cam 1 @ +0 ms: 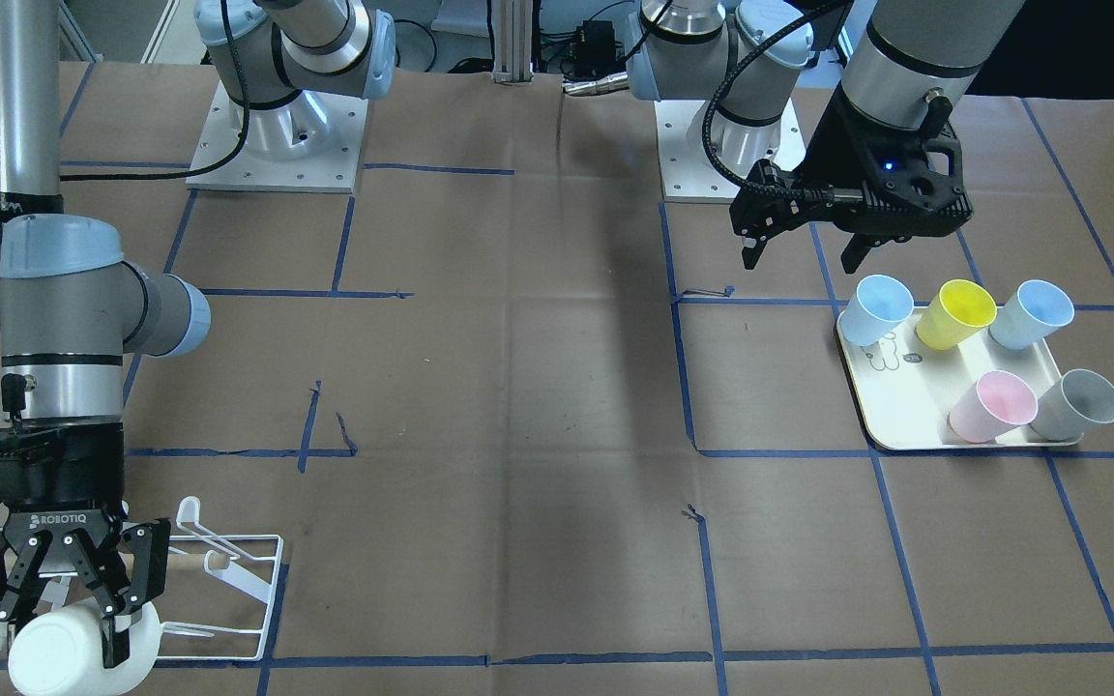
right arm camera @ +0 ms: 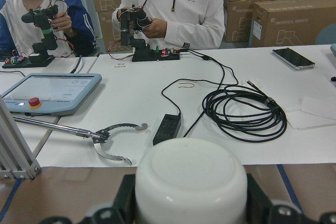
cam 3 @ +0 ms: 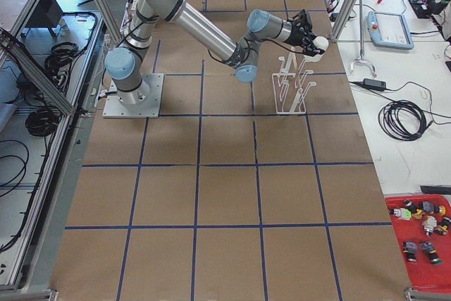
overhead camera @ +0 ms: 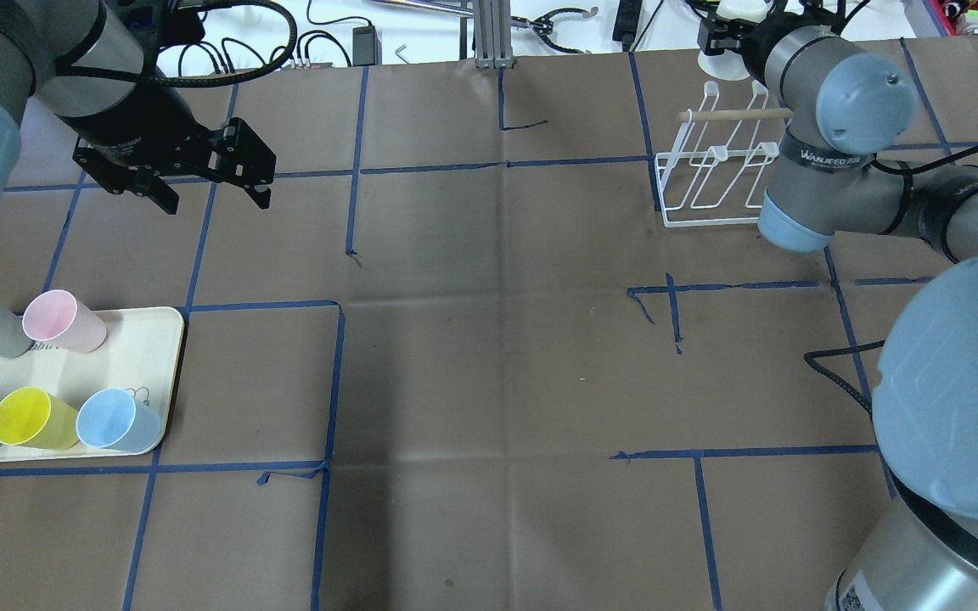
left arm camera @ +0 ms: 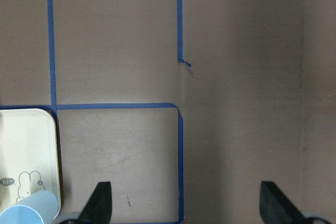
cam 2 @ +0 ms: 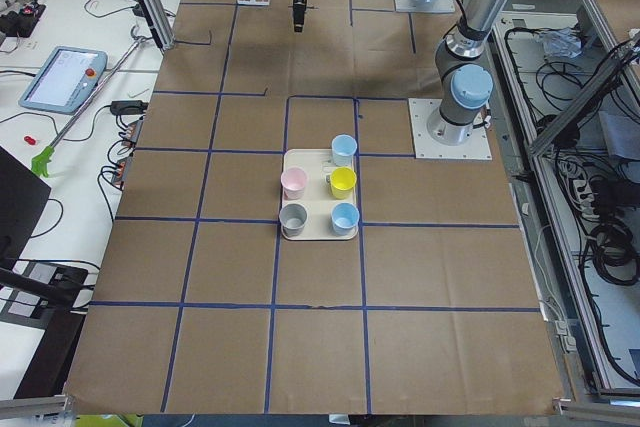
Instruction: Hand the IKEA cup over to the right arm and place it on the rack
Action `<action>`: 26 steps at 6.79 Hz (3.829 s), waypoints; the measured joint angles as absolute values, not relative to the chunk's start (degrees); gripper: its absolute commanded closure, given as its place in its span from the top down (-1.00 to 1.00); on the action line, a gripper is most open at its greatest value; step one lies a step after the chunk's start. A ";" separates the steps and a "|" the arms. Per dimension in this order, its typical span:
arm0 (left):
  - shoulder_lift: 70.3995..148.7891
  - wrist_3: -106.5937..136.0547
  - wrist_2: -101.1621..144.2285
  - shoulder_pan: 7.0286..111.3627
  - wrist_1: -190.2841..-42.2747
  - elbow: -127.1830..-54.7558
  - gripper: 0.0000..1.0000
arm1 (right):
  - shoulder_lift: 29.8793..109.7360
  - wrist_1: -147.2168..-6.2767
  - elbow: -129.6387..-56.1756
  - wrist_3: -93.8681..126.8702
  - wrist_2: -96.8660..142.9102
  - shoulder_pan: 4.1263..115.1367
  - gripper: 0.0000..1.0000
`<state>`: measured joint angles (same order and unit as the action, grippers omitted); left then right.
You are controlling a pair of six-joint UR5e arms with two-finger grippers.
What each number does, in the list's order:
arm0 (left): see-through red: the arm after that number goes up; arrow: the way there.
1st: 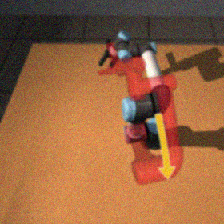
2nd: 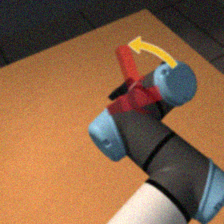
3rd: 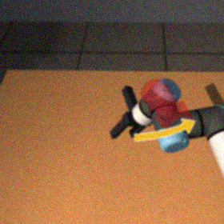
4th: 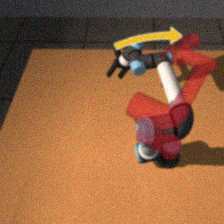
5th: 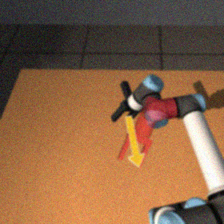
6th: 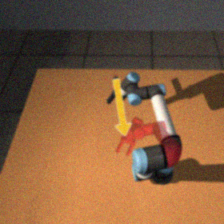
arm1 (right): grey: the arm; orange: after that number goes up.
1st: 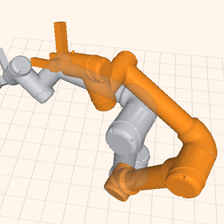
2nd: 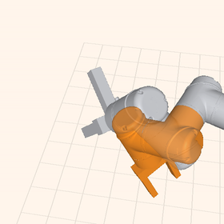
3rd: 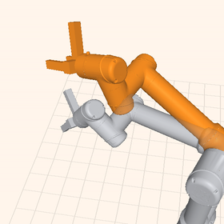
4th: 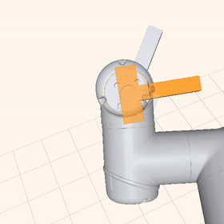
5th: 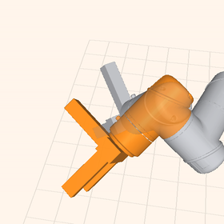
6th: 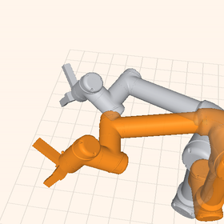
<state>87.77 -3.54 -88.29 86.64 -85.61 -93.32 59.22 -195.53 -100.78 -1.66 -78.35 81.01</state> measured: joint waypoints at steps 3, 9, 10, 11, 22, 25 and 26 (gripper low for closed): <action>84.36 -4.91 -92.54 82.51 -86.09 -99.87 0.99 | 58.34 -197.57 -102.95 -1.38 -78.39 81.20 -0.46; 73.16 -28.57 -92.73 58.64 -85.10 -115.97 0.94 | 58.61 -197.82 -104.00 -0.99 -78.50 81.30 0.99; 72.39 -31.30 -92.53 55.80 -84.41 -117.90 0.94 | 58.79 -197.73 -103.96 -1.05 -78.54 81.30 0.99; 72.40 -32.36 -92.41 54.67 -83.15 -119.27 0.94 | 59.06 -197.58 -103.92 -1.10 -78.56 81.37 1.00; 86.36 -34.91 -90.93 54.11 -60.17 -130.88 0.97 | 79.56 -198.95 -118.76 33.62 -77.46 91.82 1.00; 86.90 -34.93 -91.33 54.13 -55.69 -133.46 0.44 | 79.67 -205.02 -124.26 57.85 -77.83 95.35 1.00; 86.90 -34.90 -91.37 54.14 -55.40 -133.40 -0.36 | 79.69 -205.68 -126.08 66.48 -77.61 96.19 1.00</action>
<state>86.90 -34.90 -91.37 54.14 -55.40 -133.40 79.69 -205.68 -126.08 66.48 -77.61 96.19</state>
